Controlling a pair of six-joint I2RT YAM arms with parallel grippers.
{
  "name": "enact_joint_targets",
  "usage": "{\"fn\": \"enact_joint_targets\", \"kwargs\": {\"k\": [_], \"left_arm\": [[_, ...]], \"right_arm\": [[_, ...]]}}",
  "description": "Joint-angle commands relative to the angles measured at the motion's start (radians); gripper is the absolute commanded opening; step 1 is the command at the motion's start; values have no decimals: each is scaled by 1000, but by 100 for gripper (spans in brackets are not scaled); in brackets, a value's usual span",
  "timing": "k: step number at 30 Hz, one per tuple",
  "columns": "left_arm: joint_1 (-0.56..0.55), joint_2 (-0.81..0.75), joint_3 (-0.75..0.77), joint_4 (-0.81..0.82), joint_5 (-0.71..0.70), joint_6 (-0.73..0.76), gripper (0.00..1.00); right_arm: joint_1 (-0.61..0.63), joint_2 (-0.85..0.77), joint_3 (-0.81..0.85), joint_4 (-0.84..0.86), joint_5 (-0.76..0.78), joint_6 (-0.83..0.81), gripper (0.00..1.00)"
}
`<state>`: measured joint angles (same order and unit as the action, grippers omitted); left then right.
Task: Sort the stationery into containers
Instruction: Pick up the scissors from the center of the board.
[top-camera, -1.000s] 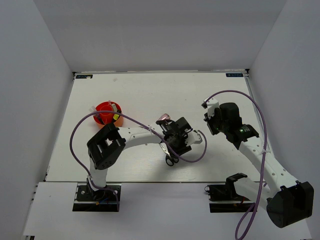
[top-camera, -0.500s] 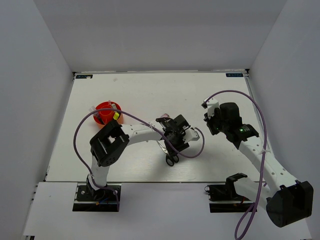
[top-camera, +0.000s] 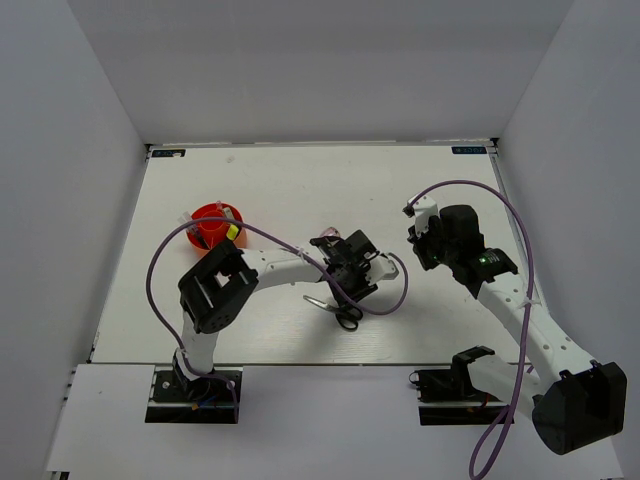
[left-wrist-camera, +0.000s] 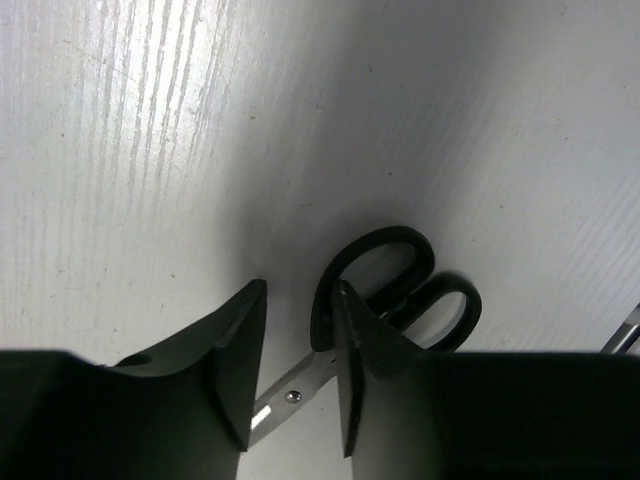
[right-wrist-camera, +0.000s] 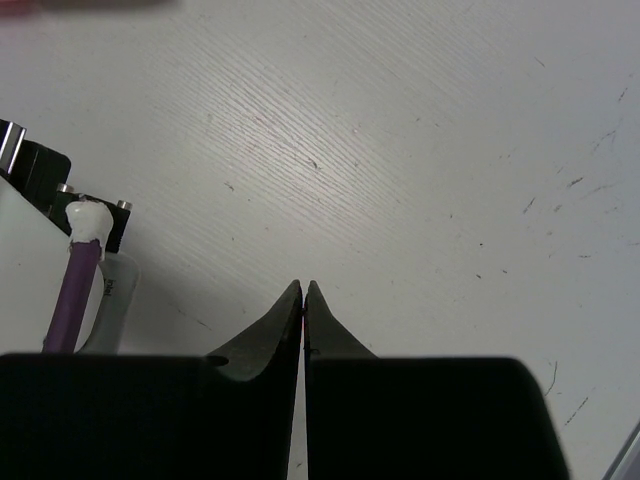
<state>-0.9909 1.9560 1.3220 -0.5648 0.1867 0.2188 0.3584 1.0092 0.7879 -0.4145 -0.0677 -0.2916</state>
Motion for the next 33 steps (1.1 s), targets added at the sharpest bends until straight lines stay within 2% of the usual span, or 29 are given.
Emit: {"fn": "enact_joint_targets", "kwargs": {"k": [1, 9, 16, 21, 33], "left_arm": [[6, -12, -35, 3, -49, -18, 41], [14, -32, -81, 31, -98, -58, 40], [14, -52, -73, 40, -72, -84, 54], [15, -45, -66, 52, -41, -105, 54], [-18, 15, -66, 33, -68, -114, 40]], "right_arm": [[-4, -8, -6, 20, -14, -3, 5], [-7, -12, -7, 22, -15, -6, 5], [-7, -14, -9, 22, -14, -6, 5], [-7, -17, -9, 23, -14, -7, 5], [-9, -23, -10, 25, -11, -7, 5]]}}
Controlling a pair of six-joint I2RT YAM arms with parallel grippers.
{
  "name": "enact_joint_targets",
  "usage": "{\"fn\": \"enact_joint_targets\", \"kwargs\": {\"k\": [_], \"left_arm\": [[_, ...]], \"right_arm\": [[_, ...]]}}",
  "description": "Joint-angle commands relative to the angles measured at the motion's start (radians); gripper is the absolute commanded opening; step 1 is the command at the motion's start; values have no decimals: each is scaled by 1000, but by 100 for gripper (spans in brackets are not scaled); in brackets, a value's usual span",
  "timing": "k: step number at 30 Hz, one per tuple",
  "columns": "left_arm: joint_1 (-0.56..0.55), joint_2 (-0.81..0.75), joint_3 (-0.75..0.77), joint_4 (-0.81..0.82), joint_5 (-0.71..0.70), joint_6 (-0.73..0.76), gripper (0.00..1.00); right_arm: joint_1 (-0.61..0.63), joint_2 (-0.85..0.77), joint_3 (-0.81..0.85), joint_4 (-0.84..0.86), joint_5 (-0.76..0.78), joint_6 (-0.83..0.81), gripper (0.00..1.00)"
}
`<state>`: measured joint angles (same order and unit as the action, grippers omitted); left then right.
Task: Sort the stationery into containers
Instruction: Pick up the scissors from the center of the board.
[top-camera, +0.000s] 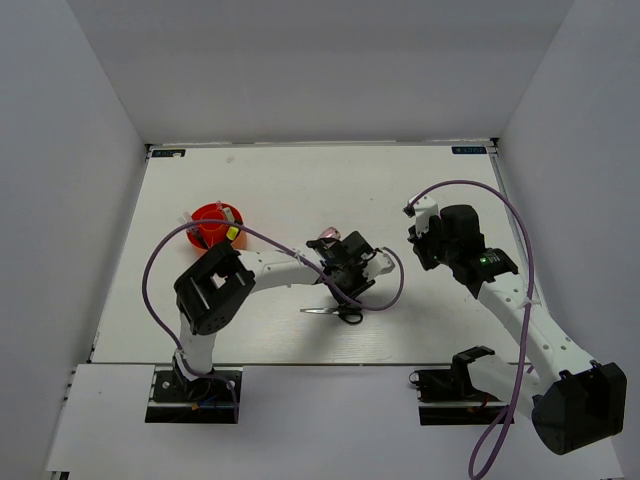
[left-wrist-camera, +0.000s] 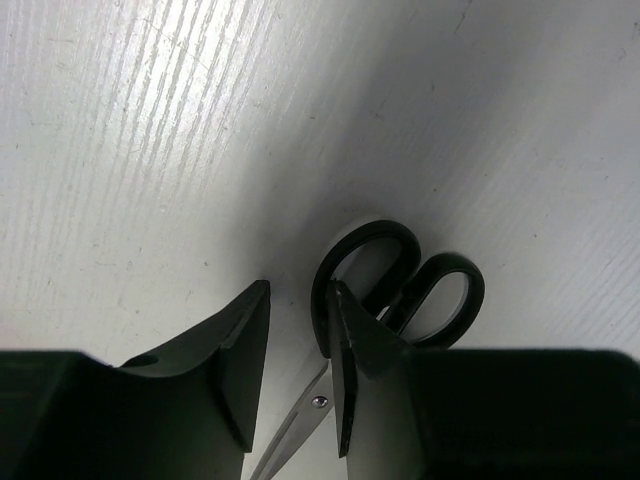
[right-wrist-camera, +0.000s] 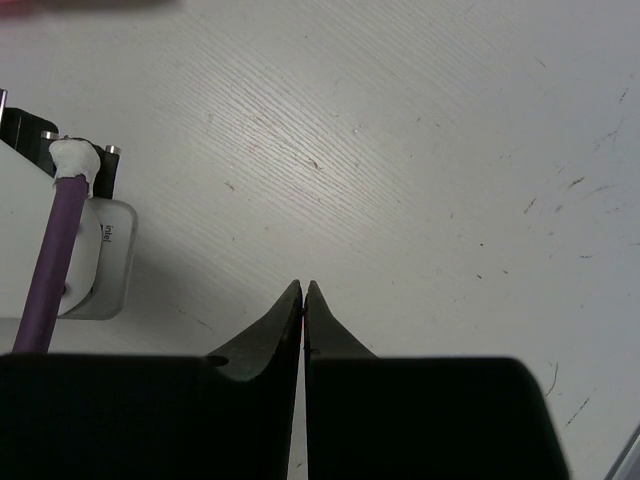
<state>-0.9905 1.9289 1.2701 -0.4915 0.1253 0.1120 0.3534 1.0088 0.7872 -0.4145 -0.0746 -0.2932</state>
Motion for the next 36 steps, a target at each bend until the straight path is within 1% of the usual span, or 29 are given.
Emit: {"fn": "enact_joint_targets", "kwargs": {"k": [1, 9, 14, 15, 18, 20, 21, 25, 26, 28, 30, 31, 34, 36], "left_arm": [[-22, 45, -12, -50, -13, -5, 40], [-37, 64, -31, -70, -105, -6, 40], [-39, 81, -46, -65, -119, -15, 40], [-42, 87, -54, -65, -119, -18, 36], [-40, 100, -64, -55, -119, -25, 31], [-43, 107, -71, -47, -119, -28, 24], [-42, 110, -71, -48, -121, -34, 18], [-40, 104, -83, -50, -121, -38, 7], [-42, 93, -89, -53, -119, -38, 7], [-39, 81, -101, -50, -153, -38, 2], [-37, 58, -115, -50, -170, -40, 1], [-33, 42, -120, -53, -170, -43, 1], [-20, -2, -143, -56, -179, -52, 1], [-13, -36, -153, -58, -185, -54, 1]], "right_arm": [[-2, -19, -8, 25, -4, -6, 5], [-5, -27, -9, 25, -2, -9, 5], [-2, -32, -13, 28, -2, -9, 5], [-8, -30, -9, 26, -2, -6, 5], [-5, -39, -9, 26, -2, -6, 5], [-7, -38, -14, 28, -4, -4, 5], [-5, -38, -11, 26, -4, -7, 5], [-5, -41, -11, 26, -1, -7, 5], [-4, -42, -12, 28, -1, -7, 5], [-10, -45, -14, 29, 1, -6, 5], [-8, -45, -13, 32, -1, -7, 8], [-5, -44, -13, 29, -1, -7, 23], [-5, -47, -13, 29, 2, -6, 48], [-8, -47, -11, 29, 7, -7, 50]]}}
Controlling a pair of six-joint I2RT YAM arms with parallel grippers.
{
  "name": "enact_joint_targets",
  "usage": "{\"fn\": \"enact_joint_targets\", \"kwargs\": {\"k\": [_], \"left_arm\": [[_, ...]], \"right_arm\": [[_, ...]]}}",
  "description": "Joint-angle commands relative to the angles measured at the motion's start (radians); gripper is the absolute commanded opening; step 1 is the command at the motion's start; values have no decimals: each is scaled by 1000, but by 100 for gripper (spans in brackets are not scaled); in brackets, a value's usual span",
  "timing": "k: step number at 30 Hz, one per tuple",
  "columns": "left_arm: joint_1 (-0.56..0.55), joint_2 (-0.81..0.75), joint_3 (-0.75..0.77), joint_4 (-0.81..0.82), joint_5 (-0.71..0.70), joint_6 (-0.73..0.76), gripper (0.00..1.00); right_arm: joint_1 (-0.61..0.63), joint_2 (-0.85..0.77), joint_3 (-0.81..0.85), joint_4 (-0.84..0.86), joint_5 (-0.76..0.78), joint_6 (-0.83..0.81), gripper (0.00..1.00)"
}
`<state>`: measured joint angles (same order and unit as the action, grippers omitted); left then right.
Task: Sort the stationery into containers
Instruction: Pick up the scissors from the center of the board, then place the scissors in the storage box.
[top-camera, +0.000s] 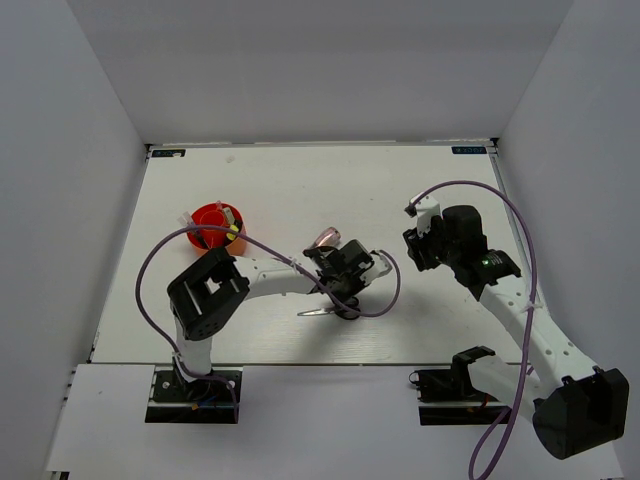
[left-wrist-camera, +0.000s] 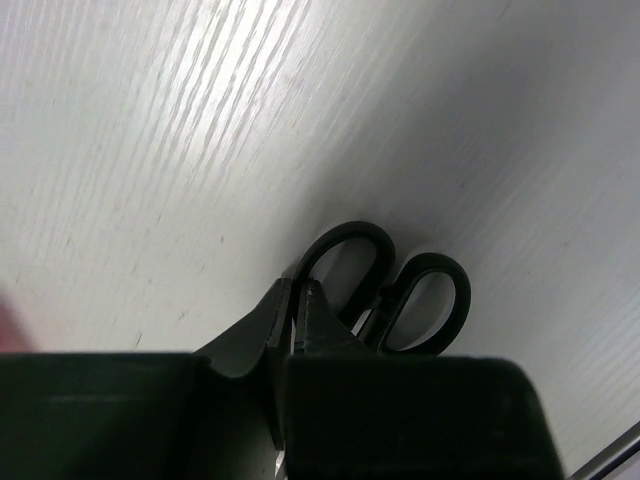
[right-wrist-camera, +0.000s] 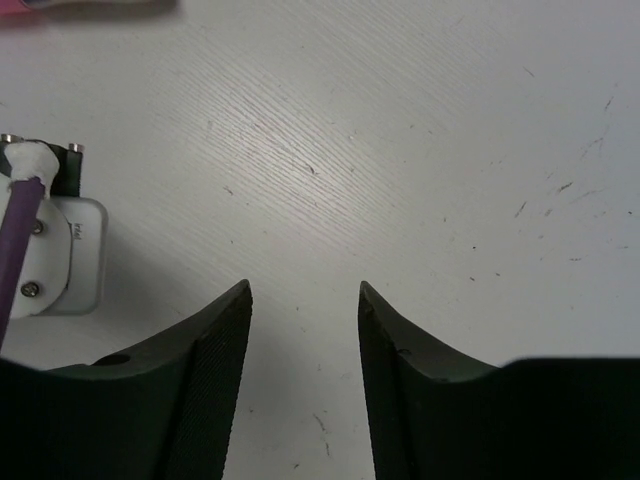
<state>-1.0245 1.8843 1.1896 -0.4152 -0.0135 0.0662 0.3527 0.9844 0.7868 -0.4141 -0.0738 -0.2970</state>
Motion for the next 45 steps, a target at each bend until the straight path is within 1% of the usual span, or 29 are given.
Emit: {"fn": "enact_joint_targets", "kwargs": {"k": [1, 9, 10, 12, 13, 18, 19, 20, 21, 22, 23, 25, 26, 27, 28, 30, 35, 41, 44, 45], "left_arm": [[21, -2, -74, -138, -48, -12, 1], [21, -149, -77, -172, -80, -28, 1], [21, -198, -74, -175, -89, -28, 1], [29, -227, -74, -183, -95, -40, 1], [40, -275, -71, -186, -95, -45, 1], [82, -405, -85, -186, -100, -59, 1], [110, -422, -90, -180, -98, -57, 1], [119, -477, -97, -177, -98, -92, 1], [127, -491, -102, -174, -98, -92, 1], [162, -510, -104, -166, -100, -95, 1], [178, -561, -110, -166, -105, -98, 1], [237, -596, -111, -142, -111, -114, 1], [257, -647, -113, -136, -115, -118, 1], [274, -662, -114, -108, -123, -123, 1], [321, -686, -114, -90, -131, -129, 1], [374, -717, -98, -66, -149, -132, 1], [547, -729, -58, -11, -161, -167, 1], [694, -709, -19, 62, -141, -187, 1], [760, -688, -16, 127, -115, -207, 1], [774, -686, -18, 186, -111, -222, 1]], "right_arm": [[-6, -23, -12, 32, 6, -1, 52], [-8, -33, -14, 32, 2, 1, 52], [-4, -33, -14, 32, -3, 2, 52], [-6, -36, -14, 26, -1, 2, 52], [-8, -36, -12, 29, -6, 4, 52], [-4, -44, -14, 26, -17, 6, 52], [-6, -44, -15, 28, -20, 7, 52], [-4, -44, -14, 26, -23, 7, 52], [-3, -47, -15, 26, -23, 7, 52], [-4, -47, -15, 26, -23, 7, 52], [-6, -46, -15, 26, -27, 9, 52], [-4, -47, -17, 28, -30, 9, 52], [-4, -46, -18, 26, -32, 10, 52], [-4, -44, -17, 26, -32, 10, 52], [-4, -41, -18, 26, -35, 10, 52], [-4, -38, -18, 26, -40, 10, 52], [-4, -17, -20, 24, -49, 13, 52], [-4, 6, -21, 29, -50, 12, 52], [-3, 23, -23, 27, -52, 10, 52], [-4, 28, -23, 31, -50, 7, 52]]}}
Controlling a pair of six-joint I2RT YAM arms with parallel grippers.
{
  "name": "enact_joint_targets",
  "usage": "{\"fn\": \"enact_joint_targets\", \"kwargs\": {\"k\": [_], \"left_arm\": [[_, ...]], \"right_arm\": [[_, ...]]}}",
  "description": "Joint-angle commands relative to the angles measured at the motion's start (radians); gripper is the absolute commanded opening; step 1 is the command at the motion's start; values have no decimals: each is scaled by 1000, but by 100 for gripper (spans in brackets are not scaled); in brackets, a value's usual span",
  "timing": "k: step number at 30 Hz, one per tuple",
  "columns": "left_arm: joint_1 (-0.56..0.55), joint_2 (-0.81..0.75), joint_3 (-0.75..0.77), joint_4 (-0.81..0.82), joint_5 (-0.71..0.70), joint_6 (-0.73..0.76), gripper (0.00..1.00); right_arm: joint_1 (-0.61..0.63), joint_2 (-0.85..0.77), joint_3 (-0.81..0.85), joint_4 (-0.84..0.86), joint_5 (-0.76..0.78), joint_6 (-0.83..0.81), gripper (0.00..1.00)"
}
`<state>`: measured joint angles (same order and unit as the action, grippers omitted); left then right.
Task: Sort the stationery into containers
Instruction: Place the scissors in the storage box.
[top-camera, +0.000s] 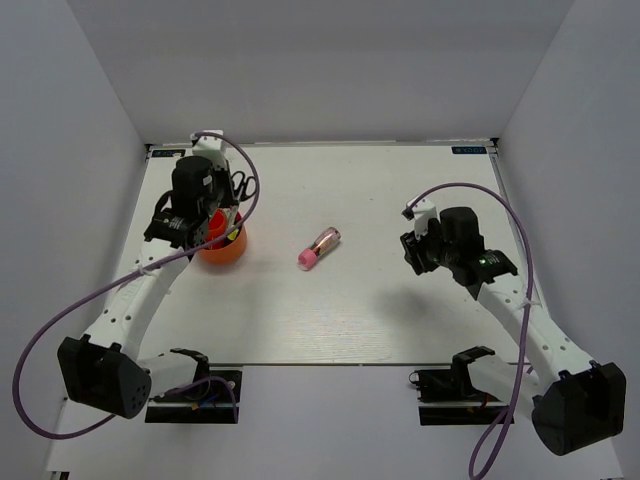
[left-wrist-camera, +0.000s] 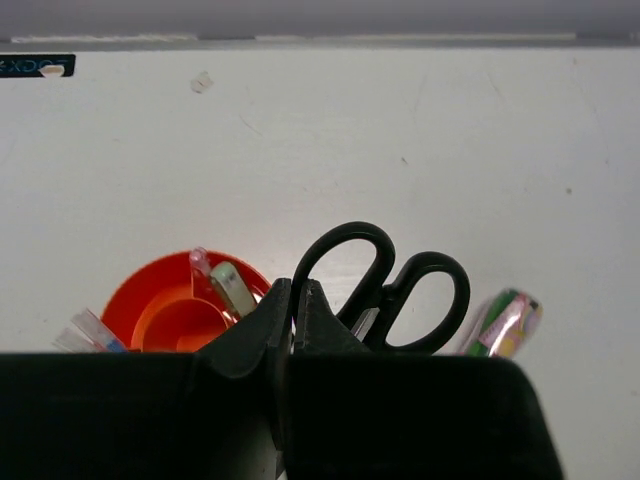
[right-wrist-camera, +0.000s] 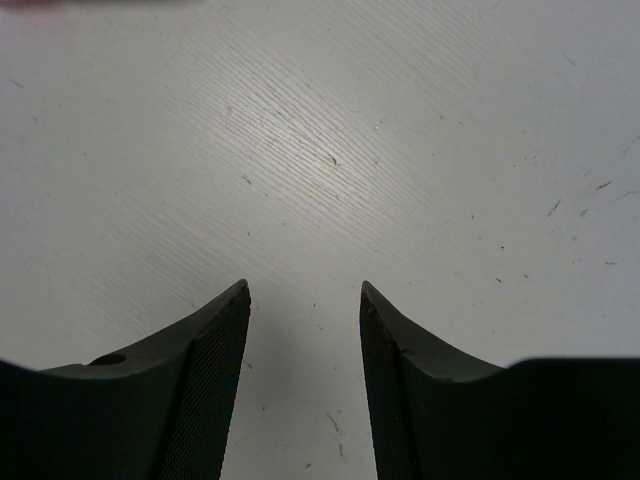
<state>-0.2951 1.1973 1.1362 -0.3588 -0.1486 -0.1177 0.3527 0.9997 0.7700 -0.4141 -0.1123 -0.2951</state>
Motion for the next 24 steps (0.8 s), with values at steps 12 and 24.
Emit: {"fn": "enact_joint_targets", "kwargs": {"k": [12, 24], "left_arm": [[258, 73, -61, 448, 96, -195, 1], [359, 169, -108, 589, 106, -185, 1]], "right_arm": [[-4, 71, -12, 38, 19, -15, 52], [-4, 119, -8, 35, 43, -24, 52]]}}
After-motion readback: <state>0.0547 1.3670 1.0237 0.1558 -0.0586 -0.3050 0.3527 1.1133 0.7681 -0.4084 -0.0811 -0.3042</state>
